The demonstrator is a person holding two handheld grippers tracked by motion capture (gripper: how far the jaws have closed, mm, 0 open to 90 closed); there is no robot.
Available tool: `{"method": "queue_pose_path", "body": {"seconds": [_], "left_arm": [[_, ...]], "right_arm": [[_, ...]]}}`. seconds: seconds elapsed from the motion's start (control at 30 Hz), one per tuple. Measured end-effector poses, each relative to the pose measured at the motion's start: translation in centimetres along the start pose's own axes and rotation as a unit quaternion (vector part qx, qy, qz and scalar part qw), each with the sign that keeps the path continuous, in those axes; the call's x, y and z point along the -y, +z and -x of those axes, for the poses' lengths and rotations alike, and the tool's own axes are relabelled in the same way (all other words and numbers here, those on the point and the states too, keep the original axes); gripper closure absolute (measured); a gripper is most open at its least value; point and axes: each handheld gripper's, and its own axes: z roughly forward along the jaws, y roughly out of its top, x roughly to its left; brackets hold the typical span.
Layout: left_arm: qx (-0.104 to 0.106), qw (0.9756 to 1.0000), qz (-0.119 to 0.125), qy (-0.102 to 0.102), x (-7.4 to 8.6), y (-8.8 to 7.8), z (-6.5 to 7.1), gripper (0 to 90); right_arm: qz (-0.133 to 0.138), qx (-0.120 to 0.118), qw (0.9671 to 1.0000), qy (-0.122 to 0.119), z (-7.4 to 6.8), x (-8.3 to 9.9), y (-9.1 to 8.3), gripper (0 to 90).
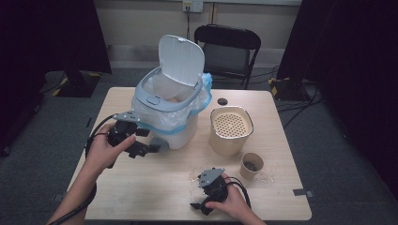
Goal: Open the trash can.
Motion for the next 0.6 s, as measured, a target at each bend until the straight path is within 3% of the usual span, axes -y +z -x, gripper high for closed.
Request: {"method": "queue_pose_path", "body": {"seconds": [0.23, 0.6], "left_arm": [[0.002, 0.9992, -0.036, 0.017, 2.0, 2.9, 0.4, 17.6], [0.022, 0.9992, -0.032, 0.011, 4.1, 5.0, 0.5, 17.5]], "right_arm": [[0.010, 0.000, 1.0000, 0.002, 0.0, 0.1, -0.2, 4.9], [0.017, 0.001, 0.9998, 0.013, 0.3, 0.5, -0.8, 13.5]]}}
